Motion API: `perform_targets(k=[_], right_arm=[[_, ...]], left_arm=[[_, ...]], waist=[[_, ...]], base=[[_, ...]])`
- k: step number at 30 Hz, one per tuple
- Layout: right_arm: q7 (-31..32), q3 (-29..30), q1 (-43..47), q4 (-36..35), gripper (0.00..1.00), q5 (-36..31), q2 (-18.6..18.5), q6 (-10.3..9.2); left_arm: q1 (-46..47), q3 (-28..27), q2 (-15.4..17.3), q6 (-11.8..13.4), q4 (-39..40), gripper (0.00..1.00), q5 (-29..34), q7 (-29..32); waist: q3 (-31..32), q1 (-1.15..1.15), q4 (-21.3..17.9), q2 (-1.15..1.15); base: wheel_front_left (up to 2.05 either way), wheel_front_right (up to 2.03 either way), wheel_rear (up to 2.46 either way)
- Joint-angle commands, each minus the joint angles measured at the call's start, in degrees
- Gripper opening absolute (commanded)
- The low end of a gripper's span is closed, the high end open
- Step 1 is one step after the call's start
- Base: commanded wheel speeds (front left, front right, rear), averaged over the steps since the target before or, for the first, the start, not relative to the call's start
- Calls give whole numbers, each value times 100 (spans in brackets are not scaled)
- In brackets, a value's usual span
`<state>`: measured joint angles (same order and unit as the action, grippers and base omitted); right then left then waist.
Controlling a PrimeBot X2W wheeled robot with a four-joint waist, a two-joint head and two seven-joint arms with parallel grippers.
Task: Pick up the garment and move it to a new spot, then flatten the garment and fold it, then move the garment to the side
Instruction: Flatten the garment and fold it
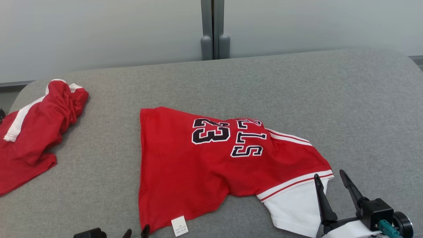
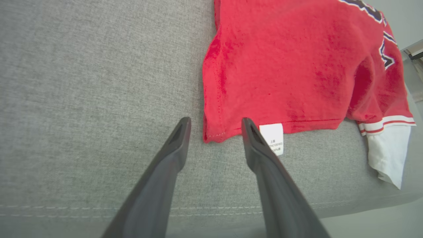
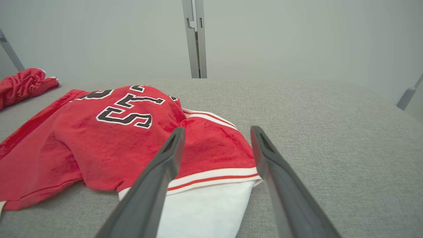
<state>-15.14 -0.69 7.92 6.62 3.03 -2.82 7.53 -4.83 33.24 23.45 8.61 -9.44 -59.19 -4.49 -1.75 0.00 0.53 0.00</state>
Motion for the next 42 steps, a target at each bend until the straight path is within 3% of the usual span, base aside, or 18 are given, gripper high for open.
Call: perform_targets(k=[1,6,8,12,16,19,29,36,37,39,42], right_arm=[[-1,-7,-54,2,100,-31,-13,-8],[-1,14,22,-17,100,-24,-13,-8],[-1,-3,32,-33,100,-8,-13,-8],[-1,-113,-133,-30,100,17,-12,-8],[-1,-200,-286,0,100,53,-13,-8],[-1,-274,-408,-1,100,80,-13,-8],[-1,-388,-567,9,100,126,-10,-8],[-2,-447,-625,-16,100,172,-10,-8],[-1,-441,-631,-23,100,182,-11,-8],[-1,-419,-643,-45,100,192,-11,-8],[-1,-399,-662,-64,100,205,-11,-8]], left_arm=[[-53,-10,104,68,-16,100,99,30],[332,-194,419,538,174,100,448,-9],[583,-240,404,533,400,100,464,41],[1400,8,287,321,685,100,610,445],[2302,500,14,42,451,100,825,1073],[2905,791,-248,-160,-8,100,899,1480],[4133,1353,-646,-869,-1819,100,1125,2213],[4329,1608,-720,-1068,-2862,100,1325,2206],[4315,1654,-759,-1167,-2975,0,1351,2100],[4333,1715,-788,-1295,-3066,0,1403,1955],[4507,1605,-845,-1253,-3182,0,1526,1406]], waist=[[-7,0,-47,0],[-2,0,-164,0],[-47,0,-209,0],[-196,0,-361,0],[-336,0,-589,0],[-439,0,-786,0],[-748,0,-1339,0],[-884,0,-1510,0],[-902,0,-1524,0],[-923,0,-1532,0],[-967,0,-1536,0]], base=[[0,0,0],[0,0,0],[0,0,0],[0,0,0],[0,0,0],[0,0,0],[0,0,0],[0,0,0],[0,0,0],[0,0,0],[0,0,0]])
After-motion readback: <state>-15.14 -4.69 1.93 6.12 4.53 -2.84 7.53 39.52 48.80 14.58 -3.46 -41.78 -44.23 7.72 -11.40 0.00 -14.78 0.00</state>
